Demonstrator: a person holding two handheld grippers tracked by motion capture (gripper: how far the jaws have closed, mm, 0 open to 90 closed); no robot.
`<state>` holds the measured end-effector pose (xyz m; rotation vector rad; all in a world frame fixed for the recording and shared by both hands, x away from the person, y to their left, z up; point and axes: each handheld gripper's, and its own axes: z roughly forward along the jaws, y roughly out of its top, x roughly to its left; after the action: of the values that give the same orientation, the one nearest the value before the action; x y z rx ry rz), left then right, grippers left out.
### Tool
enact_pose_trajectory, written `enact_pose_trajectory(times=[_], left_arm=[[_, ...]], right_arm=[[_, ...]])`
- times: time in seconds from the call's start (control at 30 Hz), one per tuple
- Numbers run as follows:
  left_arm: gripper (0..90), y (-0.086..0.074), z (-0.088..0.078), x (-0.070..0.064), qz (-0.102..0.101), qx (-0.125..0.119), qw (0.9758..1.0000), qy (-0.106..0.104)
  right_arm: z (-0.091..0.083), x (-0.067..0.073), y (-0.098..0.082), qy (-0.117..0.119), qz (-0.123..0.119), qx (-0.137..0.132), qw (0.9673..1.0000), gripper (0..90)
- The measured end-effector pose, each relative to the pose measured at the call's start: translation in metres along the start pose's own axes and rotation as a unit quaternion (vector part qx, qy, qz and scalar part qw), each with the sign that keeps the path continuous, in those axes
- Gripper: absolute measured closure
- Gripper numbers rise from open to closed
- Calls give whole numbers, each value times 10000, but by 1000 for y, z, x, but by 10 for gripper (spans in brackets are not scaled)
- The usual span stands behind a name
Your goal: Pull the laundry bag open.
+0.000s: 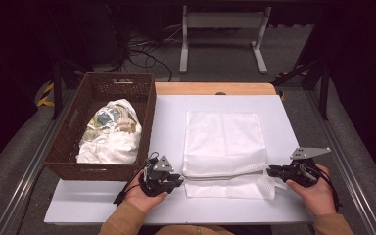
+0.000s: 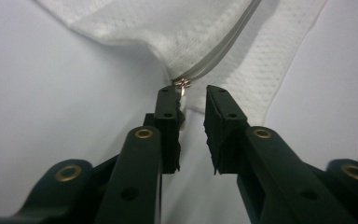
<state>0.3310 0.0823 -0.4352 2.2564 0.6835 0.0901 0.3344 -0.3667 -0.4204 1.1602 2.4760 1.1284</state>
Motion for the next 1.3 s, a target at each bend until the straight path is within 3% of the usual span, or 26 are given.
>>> enact_pose_trajectory(times=[0.17,0.27,0.4,0.57,0.83,1.03,1.17,1.23,1.3], left_arm=[[726,3,-6,-11,147,-196,9996,-146],[728,4,-4,-15,252,-189,9991,-272],[725,4,4,-23,505,-68,9973,-536],[694,4,18,-28,641,128,9954,-696],[672,4,31,-28,922,386,9937,-499],[657,2,34,-27,1044,381,9928,-452],[737,2,36,-28,1189,342,9918,-313],[828,3,37,-27,1294,347,9907,-231],[875,3,37,-26,1286,336,9908,-237]], right_arm=[[-6,4,2,-171,-75,-138,9997,678],[-7,7,3,-179,-135,-183,9996,669],[-8,12,5,-132,-248,-232,9993,668],[-5,15,7,-49,-305,-187,9993,668],[-2,17,7,102,-333,-178,9992,678],[-2,18,8,217,-326,-190,9991,678],[-1,19,8,244,-331,-207,9989,678],[-1,19,8,259,-336,-208,9989,678],[-1,19,9,260,-350,-211,9988,679]])
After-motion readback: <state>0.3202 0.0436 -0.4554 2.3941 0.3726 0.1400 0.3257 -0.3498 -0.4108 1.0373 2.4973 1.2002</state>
